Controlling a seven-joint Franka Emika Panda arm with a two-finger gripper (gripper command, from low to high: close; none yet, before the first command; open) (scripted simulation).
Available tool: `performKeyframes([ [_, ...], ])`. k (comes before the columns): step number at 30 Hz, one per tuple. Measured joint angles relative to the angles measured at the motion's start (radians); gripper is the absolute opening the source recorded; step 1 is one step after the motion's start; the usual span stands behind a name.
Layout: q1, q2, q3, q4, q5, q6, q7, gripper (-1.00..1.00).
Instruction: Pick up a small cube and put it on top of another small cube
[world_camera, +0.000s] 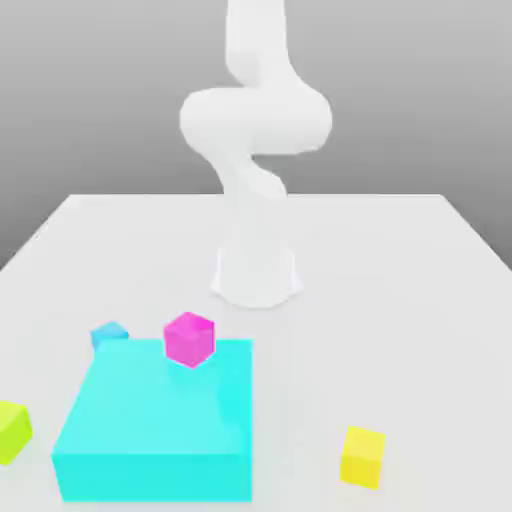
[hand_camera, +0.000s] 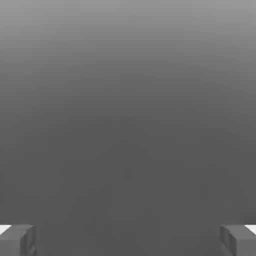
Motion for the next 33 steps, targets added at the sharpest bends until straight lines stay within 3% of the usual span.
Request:
performKeyframes([
  [11, 0.193, 0.406, -0.068, -0.099, 0.062, 0.182, -0.428, 0.00],
  [20, 0.290, 0.731, -0.051, -0.180, 0.087, 0.330, -0.754, 0.00],
  [25, 0.300, 0.908, -0.032, -0.220, 0.035, 0.418, -0.877, 0.00],
  [30, 0.286, 1.089, -0.011, -0.194, 0.040, 0.556, -0.904, 0.00],
  [31, 0.283, 1.110, -0.008, -0.190, 0.042, 0.573, -0.906, -1.00],
  [33, 0.283, 1.110, -0.008, -0.190, 0.042, 0.572, -0.906, -1.00],
])
